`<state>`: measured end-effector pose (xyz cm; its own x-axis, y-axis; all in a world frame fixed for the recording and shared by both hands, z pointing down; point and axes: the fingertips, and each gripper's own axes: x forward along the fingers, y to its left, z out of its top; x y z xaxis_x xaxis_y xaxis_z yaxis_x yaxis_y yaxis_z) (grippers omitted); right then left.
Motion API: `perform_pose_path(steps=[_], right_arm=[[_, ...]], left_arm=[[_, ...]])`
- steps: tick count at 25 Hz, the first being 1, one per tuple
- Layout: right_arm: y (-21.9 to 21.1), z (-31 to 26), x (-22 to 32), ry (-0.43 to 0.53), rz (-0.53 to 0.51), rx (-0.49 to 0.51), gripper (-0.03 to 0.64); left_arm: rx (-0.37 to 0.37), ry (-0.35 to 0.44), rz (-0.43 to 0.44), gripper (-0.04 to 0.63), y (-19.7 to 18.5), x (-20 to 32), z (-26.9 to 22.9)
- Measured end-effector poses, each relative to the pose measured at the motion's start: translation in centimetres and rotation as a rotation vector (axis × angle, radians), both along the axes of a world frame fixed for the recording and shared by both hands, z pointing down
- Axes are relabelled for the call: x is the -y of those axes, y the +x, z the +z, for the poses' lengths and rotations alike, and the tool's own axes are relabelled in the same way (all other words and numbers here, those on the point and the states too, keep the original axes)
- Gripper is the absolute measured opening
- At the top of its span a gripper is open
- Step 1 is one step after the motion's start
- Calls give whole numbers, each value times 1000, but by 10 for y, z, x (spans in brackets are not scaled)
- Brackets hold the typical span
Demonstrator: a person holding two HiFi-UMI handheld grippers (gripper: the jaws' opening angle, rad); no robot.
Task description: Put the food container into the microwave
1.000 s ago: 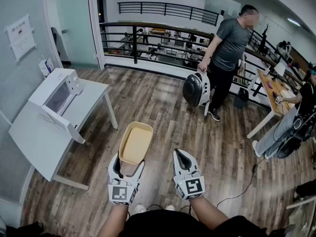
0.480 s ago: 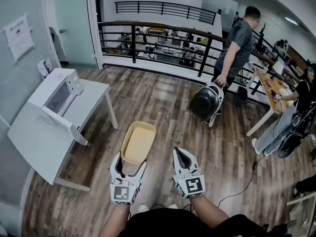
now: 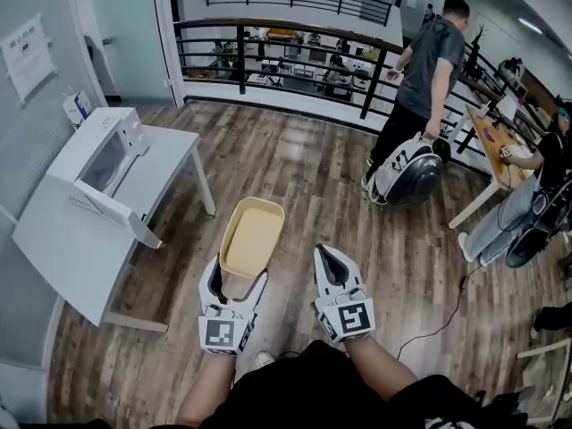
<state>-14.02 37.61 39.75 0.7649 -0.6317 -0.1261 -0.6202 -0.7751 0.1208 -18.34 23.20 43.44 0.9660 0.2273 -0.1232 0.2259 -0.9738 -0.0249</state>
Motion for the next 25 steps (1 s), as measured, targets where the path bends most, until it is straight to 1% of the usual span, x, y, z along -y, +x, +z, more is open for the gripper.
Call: perform_pose_path(steps=[5, 12, 20, 23, 25], right_arm=[[22, 2, 4, 12, -28, 3, 6], [77, -2, 0, 15, -71, -3, 6], [149, 7, -7, 44, -138, 27, 6], [167, 10, -4, 50, -175, 40, 6], [175, 14, -1, 59, -195, 53, 6]], left_arm=[[11, 5, -13, 425, 20, 1, 1], [12, 18, -44, 425, 69, -8, -2], [25, 29, -119, 424, 128, -16, -4], [39, 39, -152, 424, 140, -15, -4], [46, 32, -178, 423, 145, -11, -3]])
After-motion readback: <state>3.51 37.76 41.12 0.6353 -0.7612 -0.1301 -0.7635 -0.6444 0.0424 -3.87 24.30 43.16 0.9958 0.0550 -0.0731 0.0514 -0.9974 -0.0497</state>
